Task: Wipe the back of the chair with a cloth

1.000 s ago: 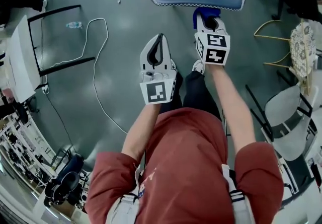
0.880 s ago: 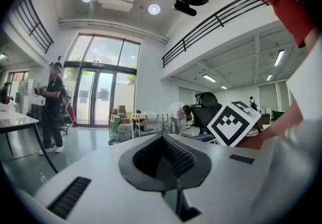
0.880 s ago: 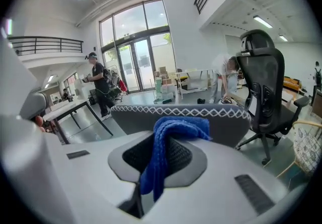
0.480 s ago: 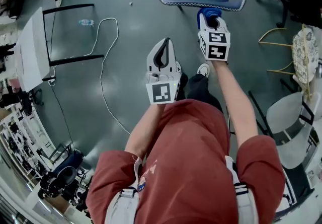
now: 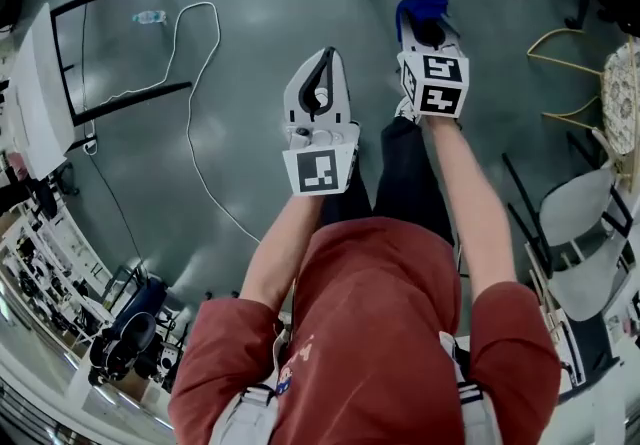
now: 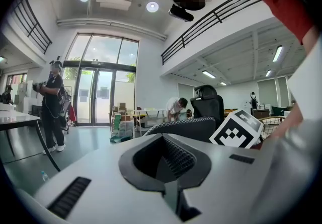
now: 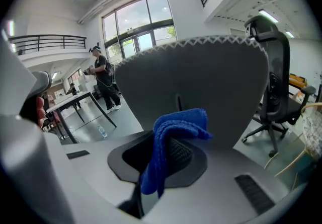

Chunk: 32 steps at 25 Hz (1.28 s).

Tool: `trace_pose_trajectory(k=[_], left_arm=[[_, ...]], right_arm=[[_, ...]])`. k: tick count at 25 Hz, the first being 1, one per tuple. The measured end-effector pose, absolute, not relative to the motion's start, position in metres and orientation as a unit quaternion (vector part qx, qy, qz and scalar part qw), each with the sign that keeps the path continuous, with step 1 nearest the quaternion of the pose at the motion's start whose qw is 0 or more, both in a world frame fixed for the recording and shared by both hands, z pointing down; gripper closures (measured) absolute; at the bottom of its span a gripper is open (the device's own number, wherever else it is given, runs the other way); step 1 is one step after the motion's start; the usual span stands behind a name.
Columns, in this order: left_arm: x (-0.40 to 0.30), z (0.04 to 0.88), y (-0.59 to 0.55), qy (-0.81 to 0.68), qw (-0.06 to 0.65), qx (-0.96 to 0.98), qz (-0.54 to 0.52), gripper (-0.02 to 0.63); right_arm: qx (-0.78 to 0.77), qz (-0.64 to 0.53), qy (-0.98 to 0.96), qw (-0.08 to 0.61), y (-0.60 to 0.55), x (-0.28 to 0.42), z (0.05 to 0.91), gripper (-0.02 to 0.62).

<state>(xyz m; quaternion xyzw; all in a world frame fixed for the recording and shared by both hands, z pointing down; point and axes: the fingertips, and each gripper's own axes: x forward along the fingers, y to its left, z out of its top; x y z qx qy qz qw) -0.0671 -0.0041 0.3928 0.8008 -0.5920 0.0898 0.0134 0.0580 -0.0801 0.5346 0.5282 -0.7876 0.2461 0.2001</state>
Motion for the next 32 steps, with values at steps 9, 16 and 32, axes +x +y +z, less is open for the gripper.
trace_pose_trajectory(k=[9, 16, 32], left_arm=[[-0.103, 0.490, -0.036, -0.568, 0.008, 0.819, 0.077, 0.592], [-0.122, 0.573, -0.047, -0.560, 0.016, 0.826, 0.064, 0.593], [-0.124, 0.617, -0.069, -0.547, 0.031, 0.833, 0.075, 0.592]], right_arm=[[0.561, 0.266, -0.757, 0.202, -0.101, 0.031, 0.649, 0.534], [0.581, 0.272, -0.743, 0.192, -0.139, 0.019, 0.724, 0.534], [0.603, 0.295, -0.712, 0.207, -0.205, 0.029, 0.787, 0.534]])
